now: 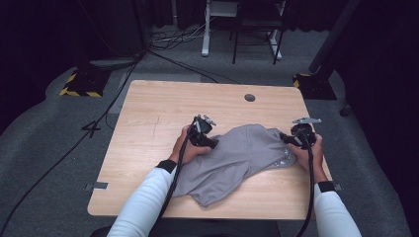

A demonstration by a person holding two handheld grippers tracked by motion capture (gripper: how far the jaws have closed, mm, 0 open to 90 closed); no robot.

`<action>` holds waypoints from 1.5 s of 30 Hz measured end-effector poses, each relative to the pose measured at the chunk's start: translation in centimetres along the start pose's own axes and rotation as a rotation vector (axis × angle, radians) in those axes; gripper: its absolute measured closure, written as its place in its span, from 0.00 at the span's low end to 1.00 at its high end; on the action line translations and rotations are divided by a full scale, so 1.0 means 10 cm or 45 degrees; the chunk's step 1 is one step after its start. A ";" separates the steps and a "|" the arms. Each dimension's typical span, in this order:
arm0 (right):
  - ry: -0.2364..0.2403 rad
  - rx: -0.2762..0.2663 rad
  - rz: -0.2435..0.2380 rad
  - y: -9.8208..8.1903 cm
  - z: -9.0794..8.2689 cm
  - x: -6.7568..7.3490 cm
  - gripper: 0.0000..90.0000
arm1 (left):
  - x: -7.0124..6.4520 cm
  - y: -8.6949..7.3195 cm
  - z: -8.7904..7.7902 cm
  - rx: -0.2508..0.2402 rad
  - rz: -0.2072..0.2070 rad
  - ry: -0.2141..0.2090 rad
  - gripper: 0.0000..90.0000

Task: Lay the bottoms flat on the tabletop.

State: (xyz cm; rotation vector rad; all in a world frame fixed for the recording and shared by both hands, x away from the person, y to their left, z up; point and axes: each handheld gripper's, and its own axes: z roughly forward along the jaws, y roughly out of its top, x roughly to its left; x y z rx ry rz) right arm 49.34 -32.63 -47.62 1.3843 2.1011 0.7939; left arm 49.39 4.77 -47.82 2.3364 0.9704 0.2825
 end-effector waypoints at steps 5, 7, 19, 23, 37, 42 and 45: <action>0.037 0.058 -0.010 -0.02 0.13 0.03 0.48 | -0.03 0.00 0.06 0.025 0.016 -0.027 0.47; 0.055 0.064 -0.017 -0.02 0.13 0.04 0.51 | -0.07 0.00 0.05 0.024 0.043 -0.056 0.56; 0.058 -0.042 -0.095 0.07 -0.05 0.16 1.00 | 0.04 -0.06 -0.21 -0.152 0.039 -0.010 0.94; 0.062 -0.146 -0.091 0.19 -0.23 0.16 1.00 | 0.14 0.01 -0.47 -0.280 0.006 0.039 0.94; 0.088 0.058 -0.113 0.20 0.22 0.39 0.61 | 0.04 -0.34 -0.41 -0.168 0.127 -0.118 0.93; 0.147 0.052 -0.138 0.08 0.16 0.42 0.89 | -0.17 -0.51 -0.44 -0.167 0.194 -0.143 0.93; 0.197 0.058 -0.193 -0.02 0.04 0.48 0.95 | -0.28 -0.65 -0.51 -0.161 0.228 -0.162 0.92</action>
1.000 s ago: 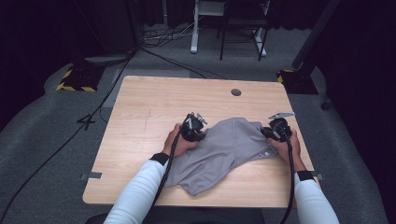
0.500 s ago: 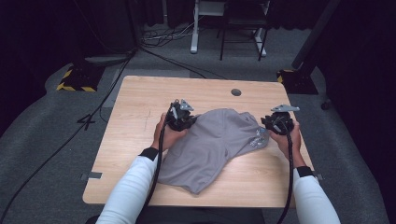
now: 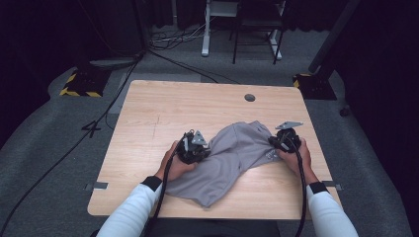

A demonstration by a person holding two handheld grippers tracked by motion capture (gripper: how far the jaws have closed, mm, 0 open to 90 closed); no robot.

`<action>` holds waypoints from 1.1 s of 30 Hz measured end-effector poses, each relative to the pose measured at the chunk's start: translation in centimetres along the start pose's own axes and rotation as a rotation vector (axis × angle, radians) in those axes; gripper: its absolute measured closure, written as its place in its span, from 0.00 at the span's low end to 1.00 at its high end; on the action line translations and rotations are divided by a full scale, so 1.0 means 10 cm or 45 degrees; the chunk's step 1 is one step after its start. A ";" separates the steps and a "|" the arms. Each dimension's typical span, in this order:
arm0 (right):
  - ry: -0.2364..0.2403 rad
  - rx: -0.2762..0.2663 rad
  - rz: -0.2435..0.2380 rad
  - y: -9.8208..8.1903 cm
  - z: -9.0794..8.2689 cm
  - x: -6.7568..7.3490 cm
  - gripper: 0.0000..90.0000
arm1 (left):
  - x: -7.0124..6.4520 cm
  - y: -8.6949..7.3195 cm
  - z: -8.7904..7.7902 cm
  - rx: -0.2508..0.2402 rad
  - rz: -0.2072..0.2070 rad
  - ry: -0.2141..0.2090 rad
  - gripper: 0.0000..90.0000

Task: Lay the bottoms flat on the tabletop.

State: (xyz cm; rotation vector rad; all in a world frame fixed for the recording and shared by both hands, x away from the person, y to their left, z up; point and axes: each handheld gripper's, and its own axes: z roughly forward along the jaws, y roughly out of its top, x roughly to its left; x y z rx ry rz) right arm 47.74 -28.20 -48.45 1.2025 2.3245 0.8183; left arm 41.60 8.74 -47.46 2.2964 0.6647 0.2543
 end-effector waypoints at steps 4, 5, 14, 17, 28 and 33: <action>0.101 0.038 -0.001 -0.14 -0.17 0.05 0.95 | -0.14 -0.14 -0.09 0.053 0.016 -0.030 0.90; 0.117 0.054 -0.016 -0.17 -0.21 0.08 0.95 | -0.17 -0.17 -0.12 0.068 0.015 -0.045 0.90; 0.110 -0.001 -0.010 -0.14 -0.45 0.12 0.62 | -0.07 -0.19 -0.35 -0.028 -0.095 0.000 0.55; 0.039 -0.054 0.021 0.06 -0.40 0.05 0.58 | 0.17 -0.10 -0.37 -0.094 -0.184 0.072 0.45; 0.039 0.044 0.073 0.25 0.15 -0.01 0.46 | 0.16 0.16 0.17 0.074 -0.181 -0.011 0.37; 0.097 0.069 0.036 0.21 0.18 0.01 0.45 | 0.07 0.15 0.28 0.125 -0.155 -0.003 0.36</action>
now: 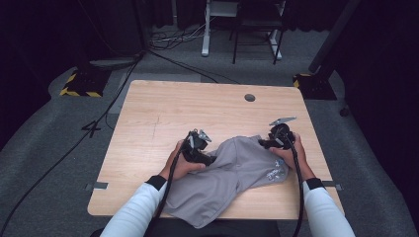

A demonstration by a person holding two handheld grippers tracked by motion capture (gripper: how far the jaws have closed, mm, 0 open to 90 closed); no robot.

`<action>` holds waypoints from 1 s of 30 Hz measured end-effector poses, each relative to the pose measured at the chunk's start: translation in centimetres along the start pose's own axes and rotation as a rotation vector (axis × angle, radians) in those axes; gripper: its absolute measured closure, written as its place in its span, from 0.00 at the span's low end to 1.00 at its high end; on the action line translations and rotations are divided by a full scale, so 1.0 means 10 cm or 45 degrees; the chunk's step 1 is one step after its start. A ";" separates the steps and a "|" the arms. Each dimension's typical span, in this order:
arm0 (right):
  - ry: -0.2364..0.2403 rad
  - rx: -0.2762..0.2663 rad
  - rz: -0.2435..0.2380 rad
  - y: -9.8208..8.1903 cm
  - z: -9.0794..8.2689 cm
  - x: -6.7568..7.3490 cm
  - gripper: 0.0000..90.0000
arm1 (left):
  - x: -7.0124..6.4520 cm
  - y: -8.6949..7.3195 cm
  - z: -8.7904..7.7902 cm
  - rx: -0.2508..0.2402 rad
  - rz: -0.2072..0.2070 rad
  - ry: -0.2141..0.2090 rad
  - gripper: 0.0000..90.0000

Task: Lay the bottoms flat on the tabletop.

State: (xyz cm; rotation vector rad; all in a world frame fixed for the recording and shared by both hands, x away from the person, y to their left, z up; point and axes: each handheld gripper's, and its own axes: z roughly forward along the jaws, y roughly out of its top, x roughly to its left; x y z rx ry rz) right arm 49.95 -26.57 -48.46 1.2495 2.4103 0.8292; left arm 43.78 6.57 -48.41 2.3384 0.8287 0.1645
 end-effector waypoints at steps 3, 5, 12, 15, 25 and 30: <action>0.046 0.013 -0.054 -0.01 -0.03 0.04 0.56 | -0.04 -0.02 0.03 0.007 0.022 0.041 0.39; 0.074 0.015 -0.084 -0.02 -0.04 0.07 0.69 | -0.07 -0.02 0.02 0.021 0.036 0.068 0.45; 0.001 -0.011 -0.221 0.00 -0.15 0.24 0.99 | -0.09 -0.02 -0.05 0.029 0.138 0.107 0.91; -0.035 -0.121 -0.201 0.06 -0.32 0.21 1.00 | -0.01 0.03 -0.24 -0.077 0.123 0.178 0.96; -0.174 -0.386 -0.139 0.28 -0.70 0.14 1.00 | 0.28 0.39 -0.81 -0.399 0.088 0.429 0.96; -0.257 -0.371 -0.089 0.33 -0.60 0.04 1.00 | 0.43 0.37 -0.60 -0.347 0.034 0.479 0.94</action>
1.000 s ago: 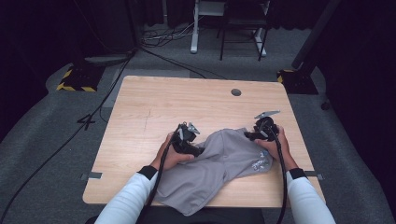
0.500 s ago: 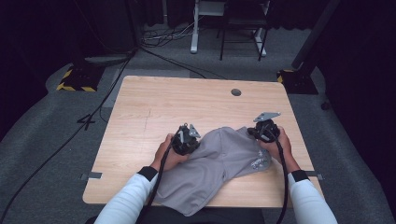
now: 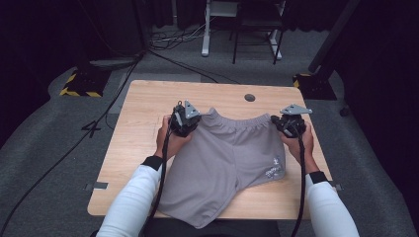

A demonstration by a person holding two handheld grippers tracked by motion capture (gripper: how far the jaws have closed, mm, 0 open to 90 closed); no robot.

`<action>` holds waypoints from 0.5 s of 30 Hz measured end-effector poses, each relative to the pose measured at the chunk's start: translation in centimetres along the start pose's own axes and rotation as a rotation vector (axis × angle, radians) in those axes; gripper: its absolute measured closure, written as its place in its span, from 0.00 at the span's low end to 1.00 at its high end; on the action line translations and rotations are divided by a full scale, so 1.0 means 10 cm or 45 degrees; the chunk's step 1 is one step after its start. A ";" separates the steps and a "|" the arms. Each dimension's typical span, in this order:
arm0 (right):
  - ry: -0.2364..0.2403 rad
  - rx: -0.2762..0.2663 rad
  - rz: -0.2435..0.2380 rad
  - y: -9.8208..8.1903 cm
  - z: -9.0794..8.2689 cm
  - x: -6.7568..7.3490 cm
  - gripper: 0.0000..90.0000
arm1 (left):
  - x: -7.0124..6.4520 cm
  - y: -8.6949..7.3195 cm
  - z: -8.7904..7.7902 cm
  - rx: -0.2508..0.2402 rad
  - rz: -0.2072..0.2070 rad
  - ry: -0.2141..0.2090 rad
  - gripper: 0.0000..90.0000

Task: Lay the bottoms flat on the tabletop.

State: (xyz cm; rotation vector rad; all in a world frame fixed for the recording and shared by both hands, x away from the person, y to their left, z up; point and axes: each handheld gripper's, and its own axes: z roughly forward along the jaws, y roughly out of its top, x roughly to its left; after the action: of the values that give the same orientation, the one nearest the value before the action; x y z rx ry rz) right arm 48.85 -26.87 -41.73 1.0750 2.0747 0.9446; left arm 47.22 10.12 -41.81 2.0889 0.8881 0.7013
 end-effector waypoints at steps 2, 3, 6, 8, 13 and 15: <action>-0.056 0.043 0.030 -0.05 0.12 -0.01 0.88 | 0.01 -0.09 0.17 0.082 -0.055 0.014 0.83; -0.101 0.081 0.042 -0.08 0.18 -0.02 0.85 | 0.02 -0.14 0.24 0.123 -0.066 0.021 0.80; -0.095 0.200 0.098 -0.19 0.32 -0.04 0.61 | 0.00 -0.26 0.31 0.191 -0.099 -0.050 0.65; -0.036 0.229 0.086 -0.26 0.31 -0.03 0.59 | -0.06 -0.30 0.26 0.211 -0.076 -0.140 0.52; 0.194 0.247 0.040 -0.49 0.08 0.08 0.49 | -0.33 -0.47 0.03 0.209 0.018 -0.389 0.34; 0.249 0.279 0.001 -0.56 -0.01 0.18 0.48 | -0.49 -0.58 -0.03 0.224 0.067 -0.413 0.34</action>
State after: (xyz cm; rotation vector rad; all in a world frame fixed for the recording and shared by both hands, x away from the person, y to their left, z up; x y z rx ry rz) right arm 45.58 -27.73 -46.54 1.1308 2.3829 0.8675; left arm 41.95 9.27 -47.16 2.3050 0.7352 0.3040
